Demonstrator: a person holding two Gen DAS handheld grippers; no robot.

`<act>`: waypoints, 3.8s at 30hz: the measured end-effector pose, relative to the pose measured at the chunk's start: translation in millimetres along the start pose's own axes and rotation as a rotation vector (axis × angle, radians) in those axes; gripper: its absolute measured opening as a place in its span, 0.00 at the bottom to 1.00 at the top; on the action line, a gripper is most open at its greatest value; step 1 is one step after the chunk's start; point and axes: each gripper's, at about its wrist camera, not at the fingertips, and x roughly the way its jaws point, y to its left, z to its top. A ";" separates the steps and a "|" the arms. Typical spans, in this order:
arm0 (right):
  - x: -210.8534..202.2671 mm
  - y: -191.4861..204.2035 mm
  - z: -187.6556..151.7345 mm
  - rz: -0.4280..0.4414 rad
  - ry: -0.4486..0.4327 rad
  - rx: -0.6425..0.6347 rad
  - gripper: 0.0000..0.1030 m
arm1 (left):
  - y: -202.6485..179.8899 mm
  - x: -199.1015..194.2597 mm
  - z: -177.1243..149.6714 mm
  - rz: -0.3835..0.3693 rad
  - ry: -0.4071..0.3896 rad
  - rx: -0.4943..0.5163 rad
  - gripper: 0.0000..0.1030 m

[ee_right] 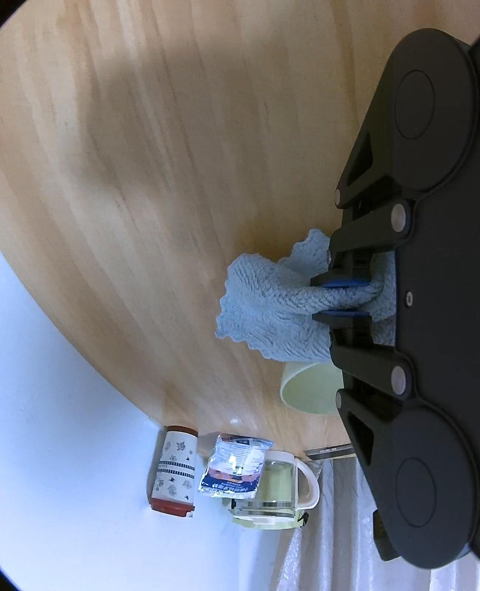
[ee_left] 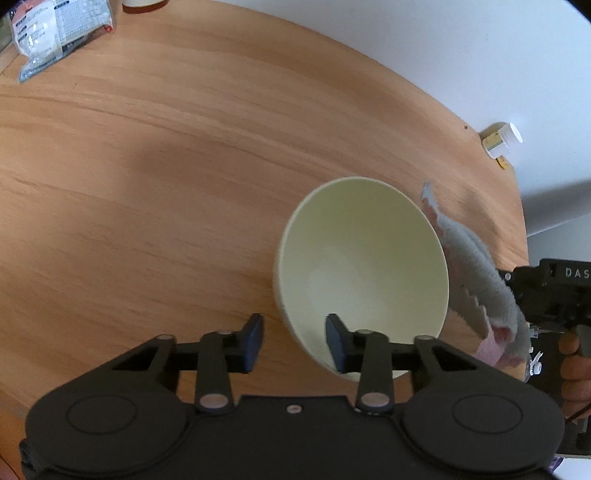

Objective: Clean bowl
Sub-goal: 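Tilt the bowl up with the left gripper while the right gripper wipes near its rim, then open the right gripper and regrasp the grey-blue cloth, then wipe the bowl's outer wall with the cloth in the right gripper while the left gripper holds the rim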

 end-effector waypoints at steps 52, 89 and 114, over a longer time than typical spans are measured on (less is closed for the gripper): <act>-24.1 81.0 -24.8 -0.434 0.175 -1.176 0.60 | -28.0 -13.8 34.8 -0.047 0.006 0.474 0.40; 8.0 77.5 -20.3 -0.262 0.218 -0.919 0.29 | -4.0 16.8 1.5 0.040 -0.066 0.003 0.25; -32.3 18.8 -5.3 -0.086 -0.155 -0.221 0.27 | -39.9 6.2 20.9 -0.081 -0.148 0.680 0.09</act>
